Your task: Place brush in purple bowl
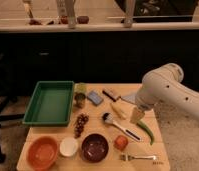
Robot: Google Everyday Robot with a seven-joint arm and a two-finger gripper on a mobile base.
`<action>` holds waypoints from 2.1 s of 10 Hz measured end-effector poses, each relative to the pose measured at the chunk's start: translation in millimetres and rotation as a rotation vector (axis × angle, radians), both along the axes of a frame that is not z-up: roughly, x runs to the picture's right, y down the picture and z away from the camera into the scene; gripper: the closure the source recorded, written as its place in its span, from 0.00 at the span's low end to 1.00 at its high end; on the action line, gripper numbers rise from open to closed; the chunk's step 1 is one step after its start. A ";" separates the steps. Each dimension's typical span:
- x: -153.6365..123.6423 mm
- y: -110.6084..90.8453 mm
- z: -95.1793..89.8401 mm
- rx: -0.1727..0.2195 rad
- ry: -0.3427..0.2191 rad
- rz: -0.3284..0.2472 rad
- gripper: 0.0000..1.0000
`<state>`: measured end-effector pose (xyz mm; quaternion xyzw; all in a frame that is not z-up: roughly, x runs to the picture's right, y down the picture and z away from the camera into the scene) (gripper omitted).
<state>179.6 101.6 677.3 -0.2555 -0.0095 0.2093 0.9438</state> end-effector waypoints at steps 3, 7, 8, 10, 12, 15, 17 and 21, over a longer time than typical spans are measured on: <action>-19.6 13.4 25.6 -0.021 0.020 0.075 0.20; -35.7 24.4 51.8 -0.038 0.049 0.098 0.20; -36.6 27.2 56.0 -0.044 0.050 0.099 0.20; -35.4 26.7 55.9 -0.042 0.052 0.098 0.20; -35.6 26.6 56.0 -0.042 0.052 0.098 0.20; -32.3 28.7 55.5 -0.024 0.084 0.116 0.20; -30.3 38.1 64.9 0.003 0.178 0.237 0.20; -39.2 58.7 90.4 -0.006 0.240 0.324 0.20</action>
